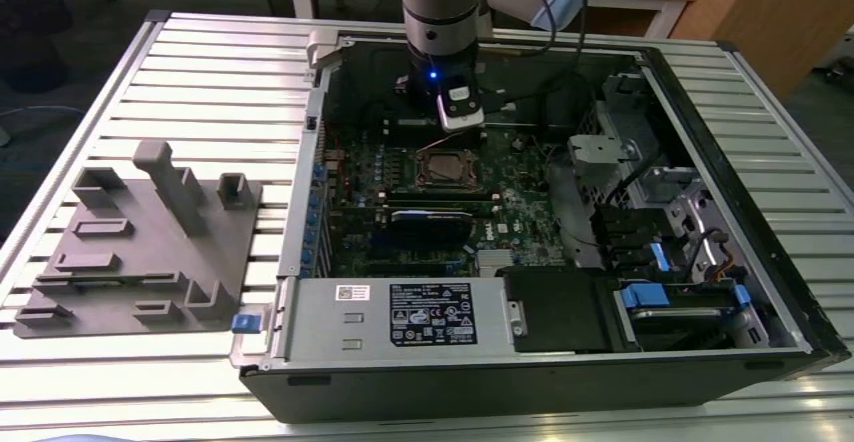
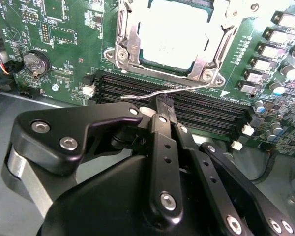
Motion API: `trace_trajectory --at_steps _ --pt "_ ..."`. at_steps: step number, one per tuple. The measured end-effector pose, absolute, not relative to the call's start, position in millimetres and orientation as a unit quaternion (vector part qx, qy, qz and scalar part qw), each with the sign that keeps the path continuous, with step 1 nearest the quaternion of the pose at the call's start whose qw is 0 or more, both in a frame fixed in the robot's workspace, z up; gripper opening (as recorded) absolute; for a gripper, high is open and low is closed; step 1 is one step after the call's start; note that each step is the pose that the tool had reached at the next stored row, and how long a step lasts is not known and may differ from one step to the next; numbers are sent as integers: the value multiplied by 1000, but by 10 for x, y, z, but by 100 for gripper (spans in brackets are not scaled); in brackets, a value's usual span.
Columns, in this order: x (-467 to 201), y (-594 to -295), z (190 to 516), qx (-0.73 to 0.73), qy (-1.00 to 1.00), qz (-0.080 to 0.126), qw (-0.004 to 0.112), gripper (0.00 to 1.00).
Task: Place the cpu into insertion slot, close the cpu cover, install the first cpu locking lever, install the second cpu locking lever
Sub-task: 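Install the first cpu locking lever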
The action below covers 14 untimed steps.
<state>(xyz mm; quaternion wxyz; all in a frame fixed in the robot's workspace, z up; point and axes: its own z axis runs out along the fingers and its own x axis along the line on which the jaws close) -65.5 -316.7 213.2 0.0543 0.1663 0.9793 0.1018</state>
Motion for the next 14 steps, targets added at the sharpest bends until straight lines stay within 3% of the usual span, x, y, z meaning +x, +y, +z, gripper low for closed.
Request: trace_trajectory --at_steps 14 --pt "-659 -3162 2174 166 979 102 54 11"
